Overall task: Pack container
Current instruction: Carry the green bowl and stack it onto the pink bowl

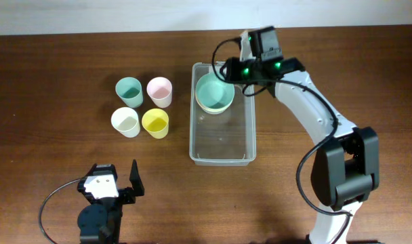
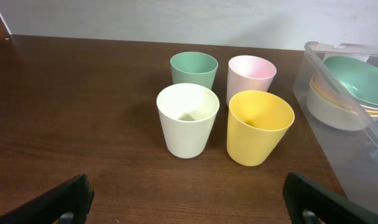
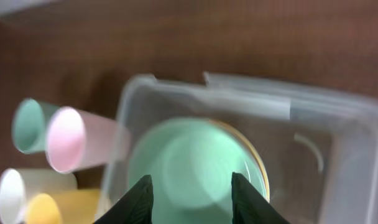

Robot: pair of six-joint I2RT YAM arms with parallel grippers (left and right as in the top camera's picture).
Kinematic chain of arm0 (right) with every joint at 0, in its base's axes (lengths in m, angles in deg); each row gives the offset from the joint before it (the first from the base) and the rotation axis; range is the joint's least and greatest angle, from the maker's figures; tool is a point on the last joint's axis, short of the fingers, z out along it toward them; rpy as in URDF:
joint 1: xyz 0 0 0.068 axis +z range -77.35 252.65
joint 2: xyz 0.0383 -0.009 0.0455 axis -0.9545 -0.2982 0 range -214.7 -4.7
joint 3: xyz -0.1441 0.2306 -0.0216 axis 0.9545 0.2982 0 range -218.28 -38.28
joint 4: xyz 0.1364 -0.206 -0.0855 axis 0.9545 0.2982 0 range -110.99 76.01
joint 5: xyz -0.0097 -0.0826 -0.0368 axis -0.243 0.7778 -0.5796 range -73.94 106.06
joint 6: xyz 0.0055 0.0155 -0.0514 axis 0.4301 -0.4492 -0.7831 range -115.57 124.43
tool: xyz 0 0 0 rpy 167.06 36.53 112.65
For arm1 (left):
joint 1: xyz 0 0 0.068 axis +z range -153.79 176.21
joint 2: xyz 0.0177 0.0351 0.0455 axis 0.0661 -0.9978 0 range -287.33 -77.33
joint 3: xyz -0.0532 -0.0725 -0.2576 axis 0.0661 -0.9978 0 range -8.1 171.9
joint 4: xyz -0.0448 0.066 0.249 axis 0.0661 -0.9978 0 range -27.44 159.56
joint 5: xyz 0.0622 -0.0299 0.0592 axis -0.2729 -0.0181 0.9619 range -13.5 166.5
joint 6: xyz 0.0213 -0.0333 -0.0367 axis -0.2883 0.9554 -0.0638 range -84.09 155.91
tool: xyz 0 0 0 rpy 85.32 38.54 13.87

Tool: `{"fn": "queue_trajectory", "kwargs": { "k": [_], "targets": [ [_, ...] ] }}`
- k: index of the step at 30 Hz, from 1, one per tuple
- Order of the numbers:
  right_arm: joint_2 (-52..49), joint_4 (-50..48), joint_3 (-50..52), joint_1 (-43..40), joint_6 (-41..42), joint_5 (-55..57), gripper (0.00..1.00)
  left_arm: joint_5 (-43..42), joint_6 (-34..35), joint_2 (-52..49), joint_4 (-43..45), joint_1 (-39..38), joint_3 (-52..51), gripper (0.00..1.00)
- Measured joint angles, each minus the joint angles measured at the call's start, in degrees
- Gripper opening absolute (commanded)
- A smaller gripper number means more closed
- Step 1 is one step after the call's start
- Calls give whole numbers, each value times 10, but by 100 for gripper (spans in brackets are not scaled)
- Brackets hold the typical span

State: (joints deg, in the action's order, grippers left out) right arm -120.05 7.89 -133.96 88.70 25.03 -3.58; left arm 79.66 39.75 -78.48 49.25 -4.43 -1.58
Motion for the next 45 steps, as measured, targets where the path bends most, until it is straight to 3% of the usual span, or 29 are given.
{"fn": "queue_trajectory", "kwargs": {
  "k": [4, 8, 12, 22, 45],
  "targets": [
    [0, 2, -9, 1, -2, -11, 28, 0, 0, 0, 0, 0, 0, 100],
    [0, 7, -9, 19, 0, -19, 9, 0, 0, 0, 0, 0, 0, 100],
    [-6, -43, -10, 51, 0, -3, 4, 0, 0, 0, 0, 0, 0, 100],
    [-95, -142, -11, 61, 19, 14, 4, 0, 0, 0, 0, 0, 0, 100],
    [-110, -130, -12, 58, 21, -54, 4, 0, 0, 0, 0, 0, 0, 100]
  ]
}}
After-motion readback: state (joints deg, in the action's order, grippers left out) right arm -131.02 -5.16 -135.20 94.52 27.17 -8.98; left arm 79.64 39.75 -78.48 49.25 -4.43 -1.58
